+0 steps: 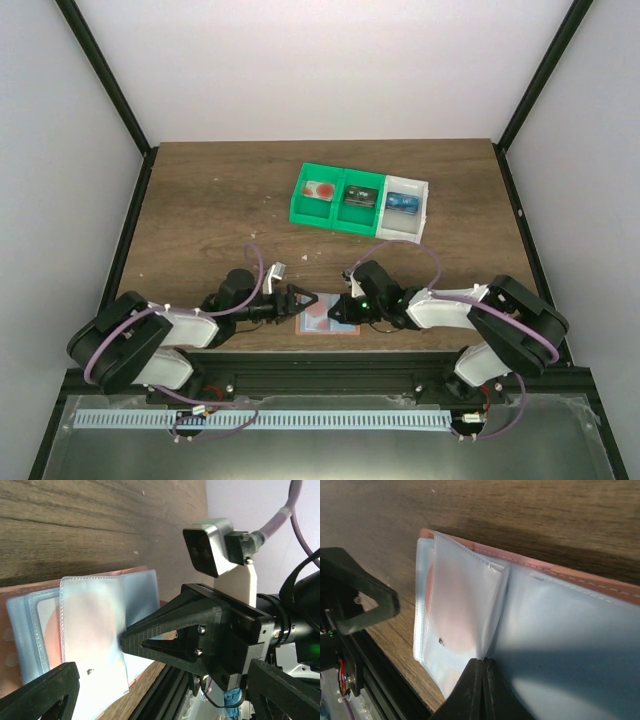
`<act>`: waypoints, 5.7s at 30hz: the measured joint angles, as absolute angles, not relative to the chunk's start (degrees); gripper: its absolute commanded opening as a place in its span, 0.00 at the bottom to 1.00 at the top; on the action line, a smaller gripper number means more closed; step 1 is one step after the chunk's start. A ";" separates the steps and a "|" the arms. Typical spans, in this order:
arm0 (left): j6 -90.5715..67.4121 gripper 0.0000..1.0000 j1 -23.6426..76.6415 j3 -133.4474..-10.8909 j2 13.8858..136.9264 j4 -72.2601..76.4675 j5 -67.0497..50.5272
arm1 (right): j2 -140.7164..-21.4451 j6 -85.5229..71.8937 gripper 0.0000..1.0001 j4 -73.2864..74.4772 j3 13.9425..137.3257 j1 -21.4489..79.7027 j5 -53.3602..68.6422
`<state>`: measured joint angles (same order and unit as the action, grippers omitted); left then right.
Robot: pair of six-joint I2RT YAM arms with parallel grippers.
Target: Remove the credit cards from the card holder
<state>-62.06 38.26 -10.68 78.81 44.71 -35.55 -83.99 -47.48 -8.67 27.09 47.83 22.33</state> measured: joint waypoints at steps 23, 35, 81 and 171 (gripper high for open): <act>-62.46 0.96 38.22 -10.70 87.18 51.55 -36.82 | -84.73 -50.24 0.01 -14.31 24.51 47.83 23.99; -64.03 0.96 38.30 -10.70 87.79 53.21 -37.41 | -84.95 -50.65 0.01 -17.21 23.81 47.83 24.49; -64.99 0.96 39.11 -10.55 85.17 51.62 -37.74 | -86.74 -51.46 0.18 -28.14 19.92 47.83 28.53; -52.34 0.00 38.50 -8.86 59.79 14.52 -22.55 | -79.79 -50.87 0.26 -10.52 26.59 49.30 20.27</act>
